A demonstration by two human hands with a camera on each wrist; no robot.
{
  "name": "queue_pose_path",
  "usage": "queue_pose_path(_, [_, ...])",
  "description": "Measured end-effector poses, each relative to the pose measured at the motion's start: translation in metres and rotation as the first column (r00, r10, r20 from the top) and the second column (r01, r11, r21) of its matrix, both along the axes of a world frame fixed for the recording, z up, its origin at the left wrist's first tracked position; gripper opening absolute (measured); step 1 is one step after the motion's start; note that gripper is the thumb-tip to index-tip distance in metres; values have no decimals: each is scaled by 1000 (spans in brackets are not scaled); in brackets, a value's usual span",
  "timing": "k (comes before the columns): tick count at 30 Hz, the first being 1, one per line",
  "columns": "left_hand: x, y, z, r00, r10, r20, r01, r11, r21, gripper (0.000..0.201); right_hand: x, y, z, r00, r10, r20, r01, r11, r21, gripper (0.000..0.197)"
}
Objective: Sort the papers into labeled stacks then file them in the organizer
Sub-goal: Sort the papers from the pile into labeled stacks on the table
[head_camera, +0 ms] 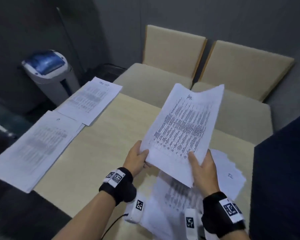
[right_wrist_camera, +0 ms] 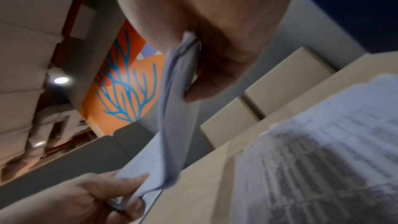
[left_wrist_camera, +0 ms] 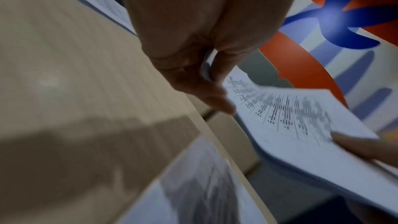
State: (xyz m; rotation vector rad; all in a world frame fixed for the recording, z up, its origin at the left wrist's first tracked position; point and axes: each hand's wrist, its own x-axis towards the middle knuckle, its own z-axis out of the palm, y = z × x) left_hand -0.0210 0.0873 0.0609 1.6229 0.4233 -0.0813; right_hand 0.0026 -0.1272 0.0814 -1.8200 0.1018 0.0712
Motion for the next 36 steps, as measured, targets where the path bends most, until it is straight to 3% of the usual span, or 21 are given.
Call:
queue_pose_path(4, [-2,81,-3,978,206,-33,-204,977,53,22,4,27,-29,983,83,-163,-83,997,9,14])
queue_pose_path(9, [25,183,-18,947,294,-126,-281,953,110,23,-9,29,-97,907,-40,-418,-78,962,-261,12])
queue_pose_path(12, [62,225,-35,947,257,-192,-228,960,164,28,-27,40,-101,952,-105,-287,15,954,-299,11])
queue_pose_path(15, [92,250,-53,938,211,-274,-131,950,282,36,-35,52,-110,988,-101,-116,52,931,-360,33])
queue_pose_path(18, [110,261,-62,903,171,-393,-16,930,368,45,-35,66,-108,985,-129,-115,74,918,-391,23])
queue_pose_path(22, [119,268,-66,842,163,-515,185,808,559,39,-20,56,-113,957,-225,-182,125,889,-440,23])
queue_pose_path(24, [120,265,-66,836,183,-517,246,718,651,51,-15,57,-112,941,-252,-226,132,887,-442,18])
queue_pose_path(27, [120,251,-57,879,219,-424,257,530,808,58,-14,54,-115,898,-317,-306,165,885,-435,12])
queue_pose_path(29, [120,234,-52,930,141,-341,249,441,862,52,-17,50,-115,876,-337,-345,174,888,-426,9])
queue_pose_path(31, [118,211,-50,961,22,-276,235,461,855,41,-23,43,-113,860,-370,-351,212,885,-414,8])
queue_pose_path(36, [106,127,-40,945,-294,-145,308,641,703,14,-42,14,-100,834,-490,-252,377,841,-388,7])
